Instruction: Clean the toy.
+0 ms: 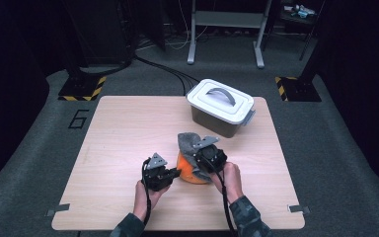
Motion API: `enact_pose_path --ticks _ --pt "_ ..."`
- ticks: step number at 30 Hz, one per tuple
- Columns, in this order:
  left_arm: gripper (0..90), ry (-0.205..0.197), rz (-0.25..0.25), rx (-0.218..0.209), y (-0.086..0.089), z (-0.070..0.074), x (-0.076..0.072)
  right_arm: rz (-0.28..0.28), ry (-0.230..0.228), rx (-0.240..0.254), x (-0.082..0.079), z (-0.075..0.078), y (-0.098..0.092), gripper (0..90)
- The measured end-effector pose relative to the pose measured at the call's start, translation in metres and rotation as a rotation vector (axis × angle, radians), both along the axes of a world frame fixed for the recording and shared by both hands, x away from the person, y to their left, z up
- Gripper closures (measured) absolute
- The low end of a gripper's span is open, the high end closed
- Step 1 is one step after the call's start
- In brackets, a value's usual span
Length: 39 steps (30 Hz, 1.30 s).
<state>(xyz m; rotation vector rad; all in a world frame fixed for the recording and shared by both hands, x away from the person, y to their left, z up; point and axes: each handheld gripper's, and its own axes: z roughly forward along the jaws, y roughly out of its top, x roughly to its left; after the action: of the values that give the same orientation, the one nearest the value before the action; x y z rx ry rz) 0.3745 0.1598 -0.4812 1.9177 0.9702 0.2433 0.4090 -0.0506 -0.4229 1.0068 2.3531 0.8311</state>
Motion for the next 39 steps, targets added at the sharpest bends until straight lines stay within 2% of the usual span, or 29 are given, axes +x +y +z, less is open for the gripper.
enact_pose_path --ticks 1,3,4,8,10,11,12,13,14,15,16,17,19,20,22,23,29,31,32,35,37,38,39 --pt "84.3 0.000 -0.002 -0.003 0.000 0.000 0.000 -0.017 0.006 -0.002 0.001 -0.001 -0.007 72.6" --pt "84.2 0.002 -0.005 -0.007 0.000 -0.001 0.000 -0.060 0.033 0.036 0.004 -0.006 -0.023 72.6" --pt "84.2 0.001 -0.008 -0.009 0.000 -0.001 0.000 -0.105 0.056 0.059 0.007 -0.013 -0.039 72.6" --pt "84.1 -0.002 -0.013 -0.021 -0.002 -0.001 -0.001 -0.142 0.078 0.074 0.010 -0.020 -0.052 72.5" --pt "84.1 -0.016 -0.020 -0.013 -0.003 0.000 -0.001 -0.130 0.082 0.081 0.011 -0.020 -0.056 72.5" --pt "84.0 -0.019 -0.029 -0.019 -0.003 0.001 -0.001 -0.136 0.080 0.103 0.009 -0.012 -0.054 72.5" --pt "84.0 -0.021 -0.028 -0.021 -0.003 0.001 -0.001 -0.136 0.080 0.103 0.009 -0.012 -0.054 72.5" --pt "84.0 -0.016 -0.028 -0.030 -0.003 0.001 -0.001 -0.123 0.068 0.114 0.009 -0.008 -0.053 72.5" --pt "84.0 -0.016 -0.028 -0.032 -0.004 0.001 -0.001 -0.097 0.065 0.160 0.008 0.001 -0.049 72.4" --pt "84.0 -0.020 -0.029 -0.029 -0.004 0.001 -0.001 -0.061 0.061 0.178 0.005 0.008 -0.041 72.3" --pt "84.0 -0.018 -0.029 -0.031 -0.004 0.002 -0.001 -0.061 0.061 0.178 0.005 0.008 -0.041 72.3" --pt "84.0 -0.018 -0.026 -0.032 -0.005 0.002 -0.001 -0.046 0.062 0.178 0.002 0.013 -0.032 72.3" --pt "84.0 -0.027 -0.033 -0.017 -0.005 0.003 0.000 0.010 0.057 0.172 -0.001 0.017 -0.015 72.1" --pt "84.1 -0.022 -0.027 -0.022 -0.006 0.003 -0.001 0.040 0.052 0.144 -0.003 0.016 -0.006 72.1" --pt "84.1 -0.016 -0.021 -0.018 -0.004 0.003 0.000 0.051 0.046 0.079 -0.003 0.010 0.005 72.3" --pt "84.1 -0.013 -0.023 -0.020 -0.003 0.002 0.000 0.060 0.025 0.046 -0.001 0.006 0.007 72.4" --pt "84.2 -0.015 -0.032 -0.024 -0.003 0.002 -0.002 0.018 0.013 0.034 0.000 -0.002 -0.004 72.9" --pt "84.2 -0.012 -0.027 -0.033 -0.003 0.002 -0.002 -0.002 0.025 0.038 0.001 -0.004 -0.015 73.0" --pt "84.2 -0.015 -0.031 -0.031 -0.003 0.002 -0.002 -0.035 0.033 0.047 0.002 -0.007 -0.023 73.1" --pt "84.2 -0.022 -0.040 -0.035 -0.005 0.001 -0.003 -0.084 0.057 0.073 0.004 -0.014 -0.041 73.1" --pt "84.2 -0.022 -0.052 -0.041 -0.007 0.003 -0.002 -0.102 0.066 0.074 0.005 -0.017 -0.048 73.0" --pt "84.2 -0.023 -0.049 -0.042 -0.008 0.003 -0.003 -0.102 0.079 0.096 0.006 -0.015 -0.052 72.9" --pt "84.2 -0.024 -0.050 -0.044 -0.009 0.004 -0.003 -0.093 0.070 0.111 0.004 -0.008 -0.051 72.8"
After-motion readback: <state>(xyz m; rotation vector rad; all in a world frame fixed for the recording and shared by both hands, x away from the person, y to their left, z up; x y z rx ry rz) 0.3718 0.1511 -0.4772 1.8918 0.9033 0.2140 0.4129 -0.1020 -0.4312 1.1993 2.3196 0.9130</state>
